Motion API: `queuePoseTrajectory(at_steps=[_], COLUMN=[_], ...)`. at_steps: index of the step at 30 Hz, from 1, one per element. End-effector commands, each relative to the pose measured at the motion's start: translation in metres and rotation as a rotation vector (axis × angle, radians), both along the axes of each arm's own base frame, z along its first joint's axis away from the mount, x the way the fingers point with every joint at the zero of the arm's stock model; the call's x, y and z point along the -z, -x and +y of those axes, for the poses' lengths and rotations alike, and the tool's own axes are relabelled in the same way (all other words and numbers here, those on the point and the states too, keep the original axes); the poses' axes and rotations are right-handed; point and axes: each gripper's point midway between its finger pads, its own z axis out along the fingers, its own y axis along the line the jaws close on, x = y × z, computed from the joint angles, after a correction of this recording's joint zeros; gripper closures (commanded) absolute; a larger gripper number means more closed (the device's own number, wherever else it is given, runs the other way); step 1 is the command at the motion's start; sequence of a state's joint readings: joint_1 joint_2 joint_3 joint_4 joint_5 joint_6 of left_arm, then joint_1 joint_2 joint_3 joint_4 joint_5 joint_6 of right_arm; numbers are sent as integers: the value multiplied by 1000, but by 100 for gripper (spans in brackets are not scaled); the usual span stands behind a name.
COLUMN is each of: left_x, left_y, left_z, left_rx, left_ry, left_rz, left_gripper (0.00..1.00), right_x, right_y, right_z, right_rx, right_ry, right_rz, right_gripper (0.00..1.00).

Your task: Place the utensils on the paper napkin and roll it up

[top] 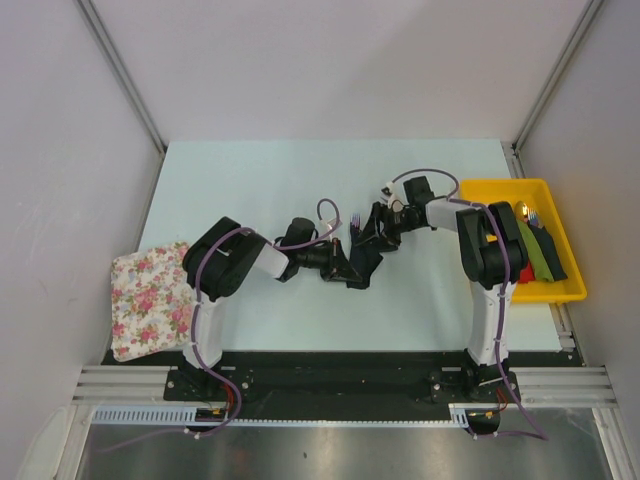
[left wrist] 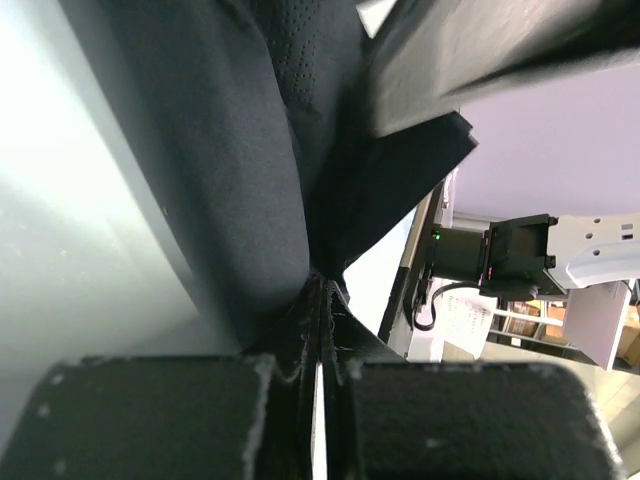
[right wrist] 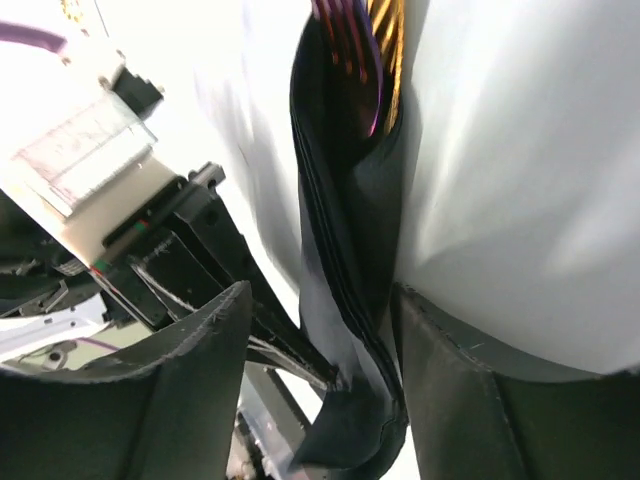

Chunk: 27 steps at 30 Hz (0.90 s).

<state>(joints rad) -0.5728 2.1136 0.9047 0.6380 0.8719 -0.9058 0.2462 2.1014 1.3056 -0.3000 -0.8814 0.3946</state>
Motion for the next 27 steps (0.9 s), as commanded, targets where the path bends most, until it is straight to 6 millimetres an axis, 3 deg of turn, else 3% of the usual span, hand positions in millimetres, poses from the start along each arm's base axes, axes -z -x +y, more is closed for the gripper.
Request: queuePoseTrajectory(at_steps=[1, 7, 10, 14, 19, 27], left_x=[33, 31, 25, 16, 4, -54], left_y=[3, 4, 3, 2, 2, -22], left_z=[13, 13, 14, 15, 18, 10], left_rx=[-14, -9, -13, -6, -6, 4], left_ry=[-92, -80, -52, -14, 49, 137], left_rz=[35, 37, 35, 24, 22, -147], left_gripper=[98, 98, 97, 97, 96, 87], right_x=[-12, 7, 21, 34, 40, 43], right_y=[-23, -13, -8, -9, -14, -6], right_z=[-1, -4, -8, -8, -4, 6], right_rx=[4, -49, -67, -73, -57, -70], right_ry=[13, 87, 121, 140, 116, 84], right_rz=[-89, -70, -64, -67, -72, -42], right_gripper=[36, 43, 53, 77, 98, 100])
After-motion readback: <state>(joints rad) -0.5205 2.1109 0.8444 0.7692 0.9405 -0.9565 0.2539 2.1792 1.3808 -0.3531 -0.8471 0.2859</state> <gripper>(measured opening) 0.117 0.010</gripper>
